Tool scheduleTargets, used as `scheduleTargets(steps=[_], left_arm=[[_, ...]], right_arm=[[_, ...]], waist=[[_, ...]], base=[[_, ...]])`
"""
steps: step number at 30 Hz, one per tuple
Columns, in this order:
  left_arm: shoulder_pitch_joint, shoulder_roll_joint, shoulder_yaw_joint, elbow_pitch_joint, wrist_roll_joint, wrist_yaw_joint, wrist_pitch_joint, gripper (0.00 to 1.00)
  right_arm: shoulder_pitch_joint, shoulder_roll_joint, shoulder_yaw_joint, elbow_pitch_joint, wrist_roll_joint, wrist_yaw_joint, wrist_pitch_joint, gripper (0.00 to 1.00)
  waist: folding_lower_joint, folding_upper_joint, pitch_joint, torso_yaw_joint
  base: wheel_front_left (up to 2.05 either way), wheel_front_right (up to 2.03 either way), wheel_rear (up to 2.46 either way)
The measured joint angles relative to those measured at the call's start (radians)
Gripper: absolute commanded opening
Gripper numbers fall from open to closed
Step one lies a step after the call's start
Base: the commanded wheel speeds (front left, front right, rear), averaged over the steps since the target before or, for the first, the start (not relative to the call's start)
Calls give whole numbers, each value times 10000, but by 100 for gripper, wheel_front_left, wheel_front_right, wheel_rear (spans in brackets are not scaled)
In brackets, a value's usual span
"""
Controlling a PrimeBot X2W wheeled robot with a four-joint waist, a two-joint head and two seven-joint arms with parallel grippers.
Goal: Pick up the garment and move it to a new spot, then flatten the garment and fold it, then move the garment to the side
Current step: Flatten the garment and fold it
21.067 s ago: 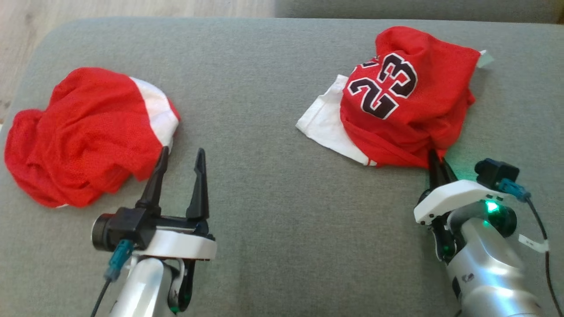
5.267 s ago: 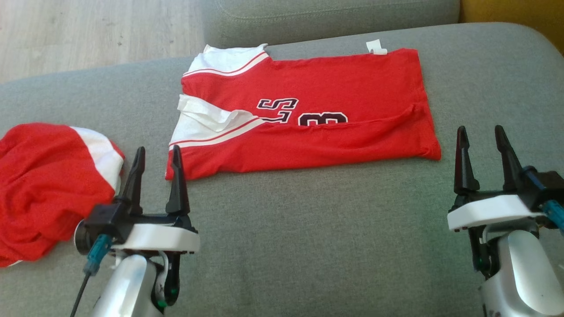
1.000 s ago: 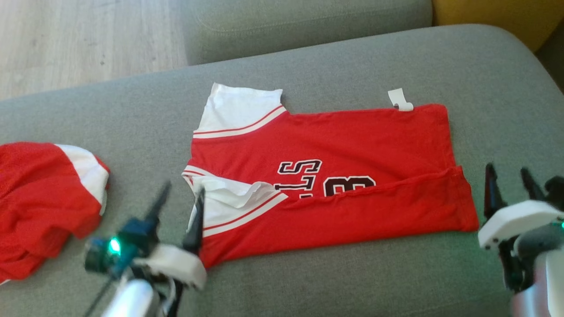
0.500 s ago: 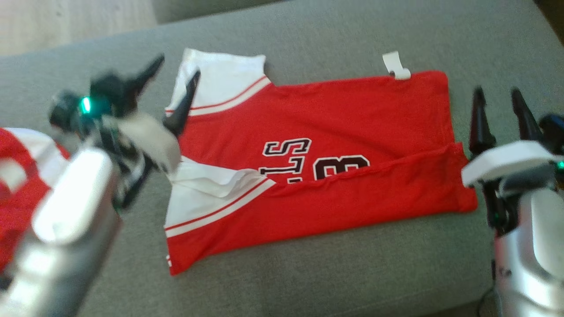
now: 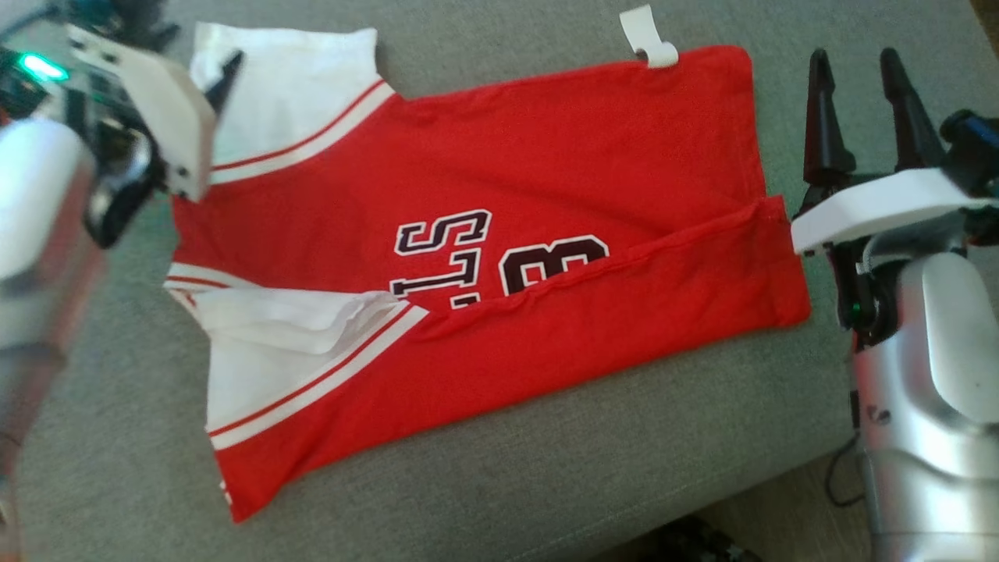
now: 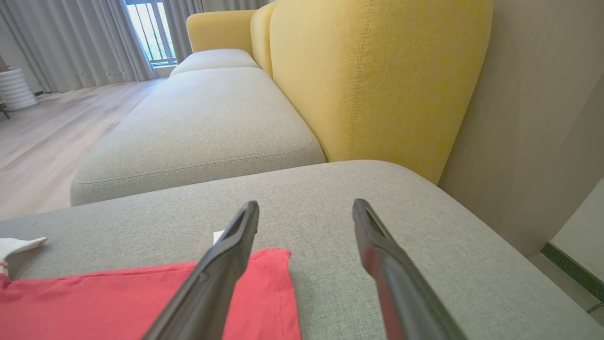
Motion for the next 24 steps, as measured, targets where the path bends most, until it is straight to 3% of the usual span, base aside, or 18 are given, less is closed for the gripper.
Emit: scheduleTargets(steps=[12,18,24], left_arm=[[-1572,546,-1530,1415,-725,-2,86,100],[-2125,594,-1724,2234,-784,0,123,100],[-2186,485,-1730,2318,-2222,2,1097,100]], right_arm=[[-732,0,426,165,167,0,-351,100],[-805,0,600,161,288,0,-483,100],[-801,0,566,165,267,0,-491,100]], waist=[[-1,0,1072,-626],[-2,0,1198,-744],[-3,0,1177,-780]], base=[[0,0,0],[0,0,0],[0,0,0]])
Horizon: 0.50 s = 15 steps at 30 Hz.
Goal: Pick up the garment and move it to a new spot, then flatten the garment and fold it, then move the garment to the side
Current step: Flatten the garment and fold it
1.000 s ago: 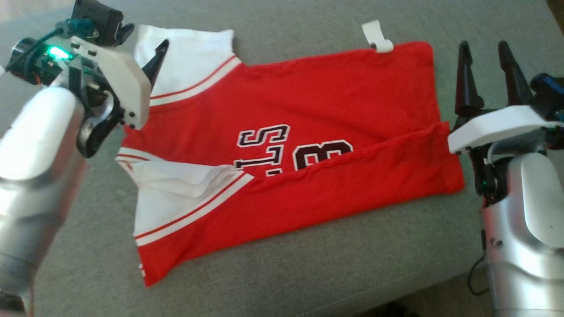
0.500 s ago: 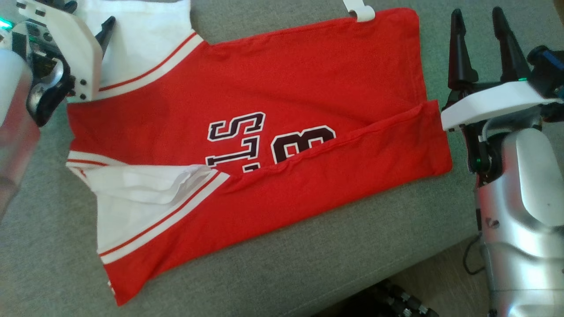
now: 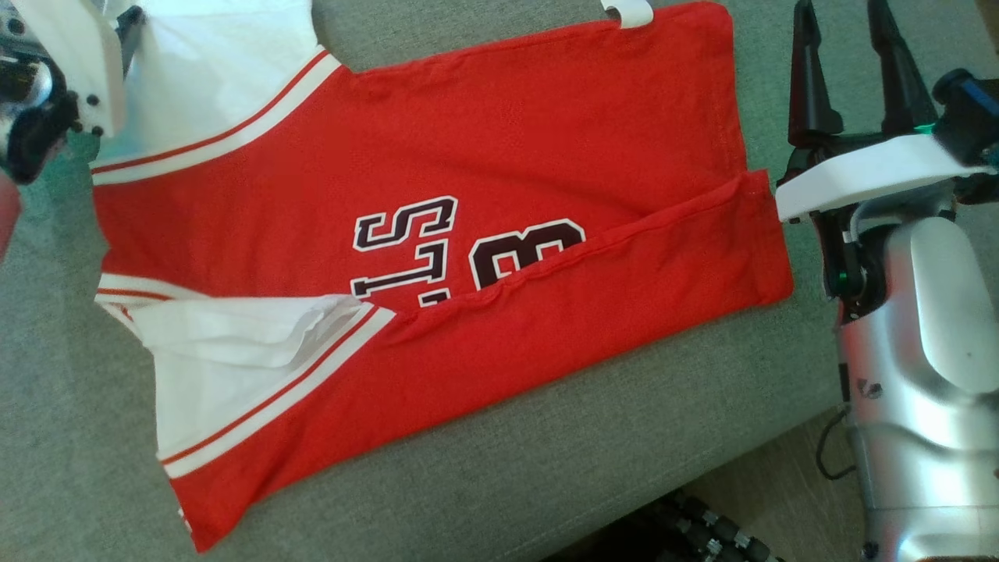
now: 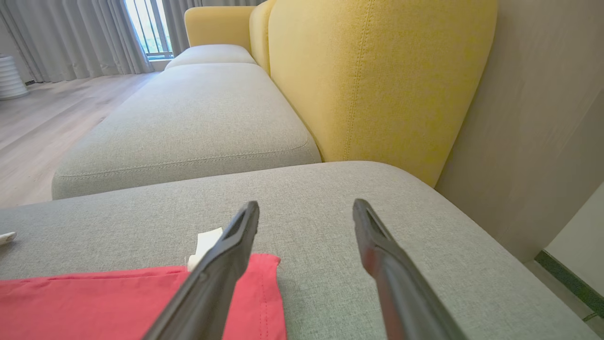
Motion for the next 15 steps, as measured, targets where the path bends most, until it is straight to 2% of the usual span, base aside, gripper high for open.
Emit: scheduleTargets(steps=[6,7,8,13,15], left_arm=[[-190,82,-35,-249,-1081,4,1331,100],[-209,115,-42,-318,-1204,4,1492,44],[-215,146,-67,-387,-1302,2,1595,0],[-176,123,-180,-639,-1505,0,1611,0],[-115,111,-282,-660,-1398,-2,1108,0]], right_arm=[[-24,0,-153,-6,-84,0,10,100],[-31,0,-176,-6,-84,0,12,100],[-36,0,-196,-10,-84,0,12,100],[-52,-2,-322,-8,-207,0,13,100],[-85,-2,-382,12,-337,0,25,100]], waist=[[0,0,14,-1],[0,0,20,2],[0,0,25,8],[1,0,-6,96],[1,0,-65,177]], base=[[0,0,0],[0,0,0],[0,0,0],[0,0,0],[0,0,0]])
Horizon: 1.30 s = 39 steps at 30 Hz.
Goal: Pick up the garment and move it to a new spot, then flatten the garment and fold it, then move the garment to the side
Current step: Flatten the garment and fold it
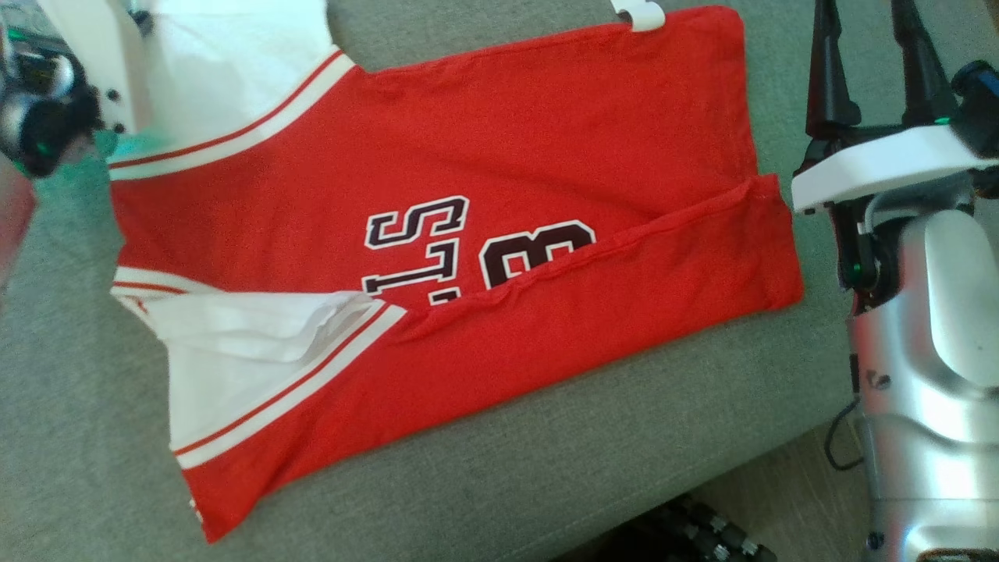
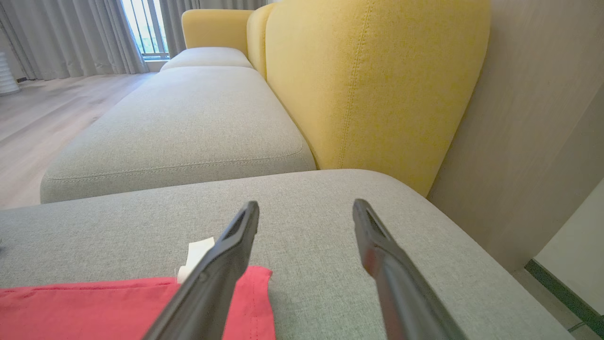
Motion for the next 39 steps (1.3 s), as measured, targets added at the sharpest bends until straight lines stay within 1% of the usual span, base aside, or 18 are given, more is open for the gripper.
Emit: scheduleTargets(steps=[4,7,11,14,17,20,23,29,33,34,35,39], left_arm=[[291,-255,-58,-144,263,2,-1576,0],[295,-481,-203,-571,729,0,-2721,0],[299,-790,-431,-1162,1041,0,-3682,0],[320,-842,-729,-1657,1501,0,-4220,0],[473,-840,-857,-2188,1615,10,-4518,0],[662,-840,-899,-2752,1751,113,-4706,0],[788,-798,-936,-3258,1801,305,-4729,0],[825,-623,-1049,-3917,1939,535,-4721,0],[824,-527,-1049,-4144,1939,640,-4683,0],[824,-489,-1049,-4165,1939,683,-4683,0],[824,-447,-1049,-4171,1939,711,-4683,0],[825,-282,-1043,-4171,1939,746,-4683,0]], right_arm=[[-189,0,-56,198,-391,0,136,100],[-343,-65,-142,541,-748,0,518,100],[-546,-571,-121,1386,-815,0,1296,100],[-760,-974,-109,2155,-662,0,1912,100],[-1072,-1275,-71,2855,-566,0,2353,100],[-1386,-1551,-69,3471,-341,0,2658,100],[-1617,-1687,0,4021,-286,0,2913,100],[-1958,-1927,128,5010,-217,0,3254,100],[-2385,-1939,389,5503,362,0,3697,100],[-2487,-1954,525,5580,529,0,3814,40],[-2568,-1987,677,5628,688,0,3885,0],[-2600,-2008,895,5668,1329,0,3695,0]], waist=[[0,0,-202,235],[-1,0,-385,505],[-1,0,-601,1002],[0,0,-729,1425],[-1,0,-822,1817],[-1,0,-856,2174],[-1,0,-838,2443],[-1,0,-724,2680],[-1,0,-686,2711],[-1,0,-681,2706],[-1,0,-674,2701],[0,0,-684,2667]], base=[[0,0,0],[0,0,0],[0,0,0],[0,0,0],[0,0,0],[0,0,0],[0,0,0],[0,0,0],[0,0,0],[0,0,0],[0,0,0],[0,0,0]])
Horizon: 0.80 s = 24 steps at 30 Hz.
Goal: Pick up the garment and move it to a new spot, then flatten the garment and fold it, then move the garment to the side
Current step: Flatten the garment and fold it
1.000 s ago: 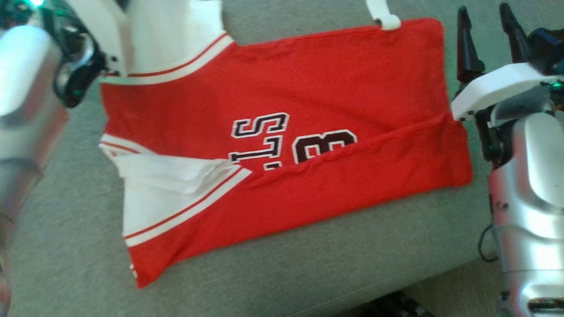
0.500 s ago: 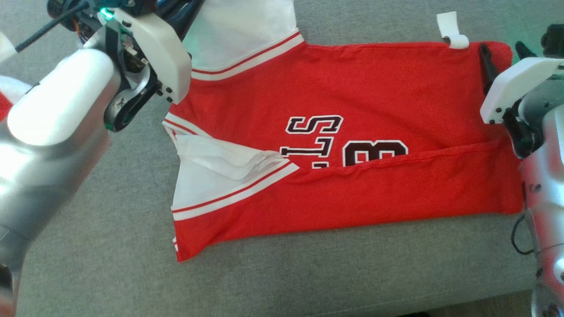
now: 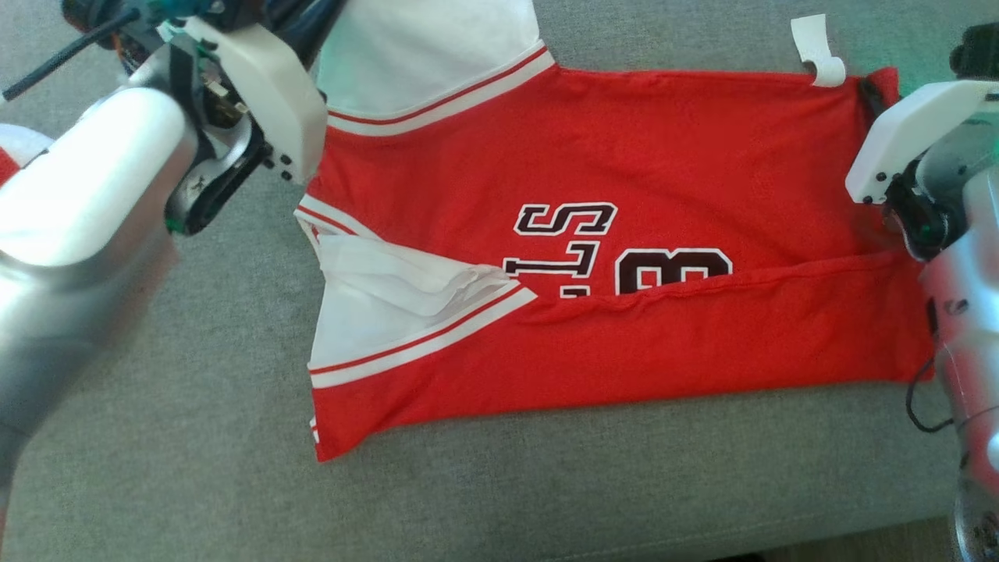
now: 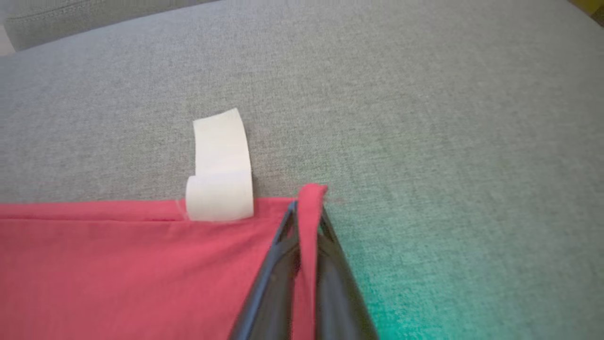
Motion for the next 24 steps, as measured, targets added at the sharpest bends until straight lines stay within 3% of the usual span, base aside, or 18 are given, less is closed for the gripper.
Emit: scheduleTargets(steps=[14,24], left_arm=[[-80,119,305,537,360,416,-1172,0],[-1173,-405,508,1914,1005,307,-2711,0]], right_arm=[[-661,-199,217,46,635,0,-2150,0],[-1894,-213,493,236,780,0,-3446,0]], waist=[[0,0,3,-97],[1,0,230,-94]], base=[[0,0,0],[0,0,0]])
